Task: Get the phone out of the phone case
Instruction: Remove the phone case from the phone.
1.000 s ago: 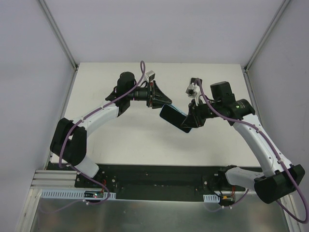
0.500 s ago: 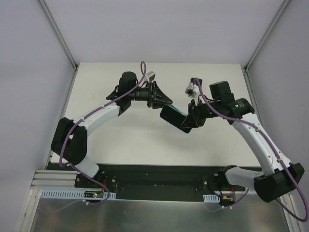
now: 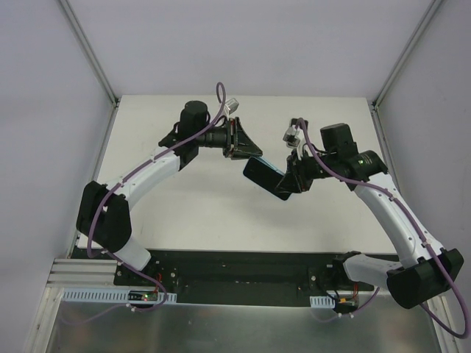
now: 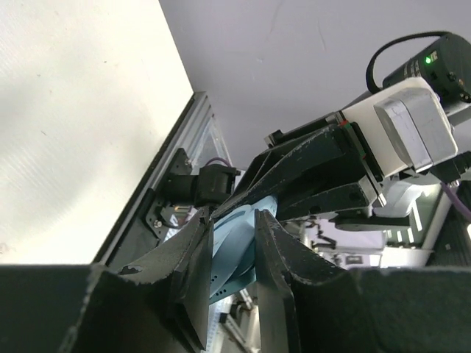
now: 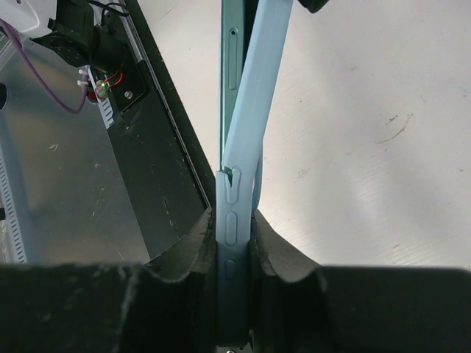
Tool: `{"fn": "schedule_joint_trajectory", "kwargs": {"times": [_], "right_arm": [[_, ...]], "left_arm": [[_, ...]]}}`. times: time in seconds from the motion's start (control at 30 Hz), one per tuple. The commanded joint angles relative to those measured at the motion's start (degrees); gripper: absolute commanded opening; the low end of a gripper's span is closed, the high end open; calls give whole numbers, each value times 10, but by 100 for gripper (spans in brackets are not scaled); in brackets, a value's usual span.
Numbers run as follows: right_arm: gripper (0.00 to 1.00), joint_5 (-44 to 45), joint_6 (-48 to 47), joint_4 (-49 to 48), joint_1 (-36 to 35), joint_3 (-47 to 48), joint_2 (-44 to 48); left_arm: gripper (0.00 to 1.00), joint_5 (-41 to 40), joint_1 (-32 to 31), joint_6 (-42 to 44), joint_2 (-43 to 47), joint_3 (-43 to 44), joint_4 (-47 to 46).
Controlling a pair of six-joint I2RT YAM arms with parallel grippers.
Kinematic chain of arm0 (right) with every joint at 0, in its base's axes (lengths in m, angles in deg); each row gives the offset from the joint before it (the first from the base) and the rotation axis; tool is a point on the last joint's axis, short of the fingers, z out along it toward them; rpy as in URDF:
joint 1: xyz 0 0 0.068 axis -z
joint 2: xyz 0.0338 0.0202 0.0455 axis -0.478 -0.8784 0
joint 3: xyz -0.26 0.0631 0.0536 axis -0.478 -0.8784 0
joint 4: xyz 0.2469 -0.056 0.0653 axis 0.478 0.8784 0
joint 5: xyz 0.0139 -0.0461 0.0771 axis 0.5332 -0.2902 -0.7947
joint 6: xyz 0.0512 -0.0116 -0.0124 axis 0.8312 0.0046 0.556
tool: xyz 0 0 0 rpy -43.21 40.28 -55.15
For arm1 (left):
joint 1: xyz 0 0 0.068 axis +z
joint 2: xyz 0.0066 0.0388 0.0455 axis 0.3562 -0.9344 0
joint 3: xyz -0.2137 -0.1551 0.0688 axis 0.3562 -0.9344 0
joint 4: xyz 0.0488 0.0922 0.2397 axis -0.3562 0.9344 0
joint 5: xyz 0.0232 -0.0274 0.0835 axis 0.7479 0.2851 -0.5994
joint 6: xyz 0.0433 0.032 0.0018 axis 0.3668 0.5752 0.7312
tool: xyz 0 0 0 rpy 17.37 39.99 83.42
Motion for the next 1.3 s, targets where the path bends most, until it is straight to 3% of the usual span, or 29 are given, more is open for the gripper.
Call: {"fn": "schedule_joint_trajectory", "kwargs": {"times": [0.0,0.23,0.57,0.9,1.07,1.27], "right_arm": [[0,-92,-8,-158,3,2,37],[0,-103,4,-168,8,-21,37],[0,-115,15,-174,20,-41,43],[0,-185,78,-218,51,-53,37],[0,-249,137,-257,57,-48,17],[0,-270,182,-305,61,-59,9]], "left_arm": [[29,11,-7,88,14,23,60],[71,40,24,118,28,51,77],[99,141,57,225,43,95,130],[98,163,60,464,124,65,249],[82,157,59,534,137,38,262],[66,157,43,560,116,52,265]]}}
